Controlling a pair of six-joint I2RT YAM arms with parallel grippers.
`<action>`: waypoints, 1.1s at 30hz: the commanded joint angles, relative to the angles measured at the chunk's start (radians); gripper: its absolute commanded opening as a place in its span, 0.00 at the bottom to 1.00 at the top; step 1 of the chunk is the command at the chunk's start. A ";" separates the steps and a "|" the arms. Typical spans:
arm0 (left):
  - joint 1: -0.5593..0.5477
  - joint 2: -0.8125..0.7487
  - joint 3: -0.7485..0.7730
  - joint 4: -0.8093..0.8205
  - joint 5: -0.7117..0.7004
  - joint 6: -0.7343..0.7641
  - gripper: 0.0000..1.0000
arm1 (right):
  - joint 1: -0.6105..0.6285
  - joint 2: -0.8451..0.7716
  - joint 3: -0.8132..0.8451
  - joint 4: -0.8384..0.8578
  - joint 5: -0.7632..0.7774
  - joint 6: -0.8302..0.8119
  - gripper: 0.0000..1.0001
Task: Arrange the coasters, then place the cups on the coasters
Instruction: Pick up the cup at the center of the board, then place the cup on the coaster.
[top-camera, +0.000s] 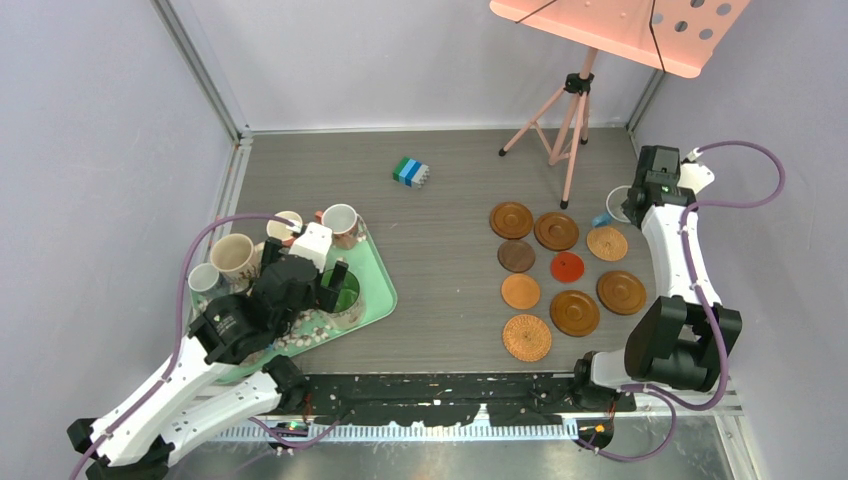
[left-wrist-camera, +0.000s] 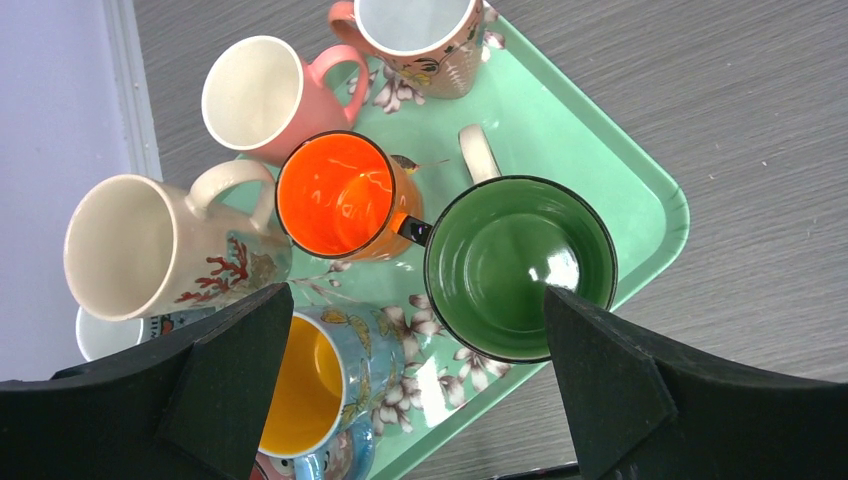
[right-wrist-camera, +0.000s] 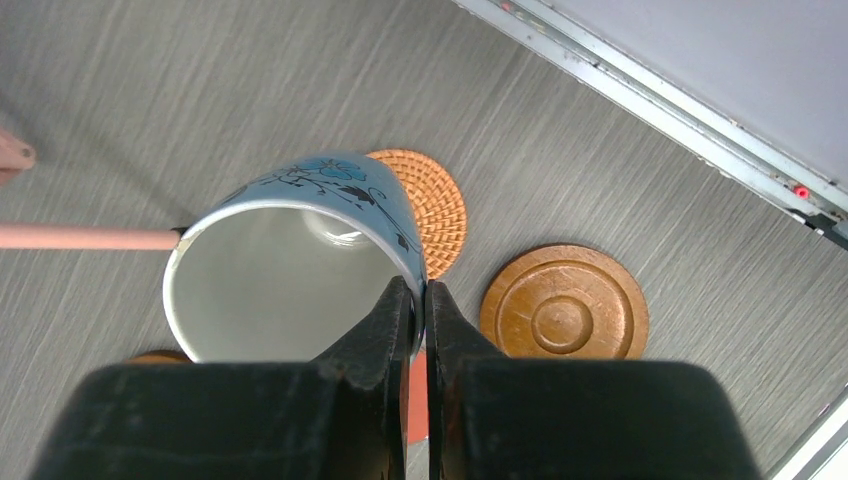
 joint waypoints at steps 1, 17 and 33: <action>-0.002 0.016 0.003 0.034 -0.071 0.004 1.00 | -0.064 -0.003 -0.022 0.103 -0.053 0.029 0.05; -0.002 0.022 0.004 0.033 -0.095 0.005 1.00 | -0.086 0.007 -0.080 0.114 -0.092 0.045 0.05; -0.002 0.029 0.002 0.038 -0.091 0.010 1.00 | -0.088 0.117 0.019 0.022 -0.111 0.073 0.05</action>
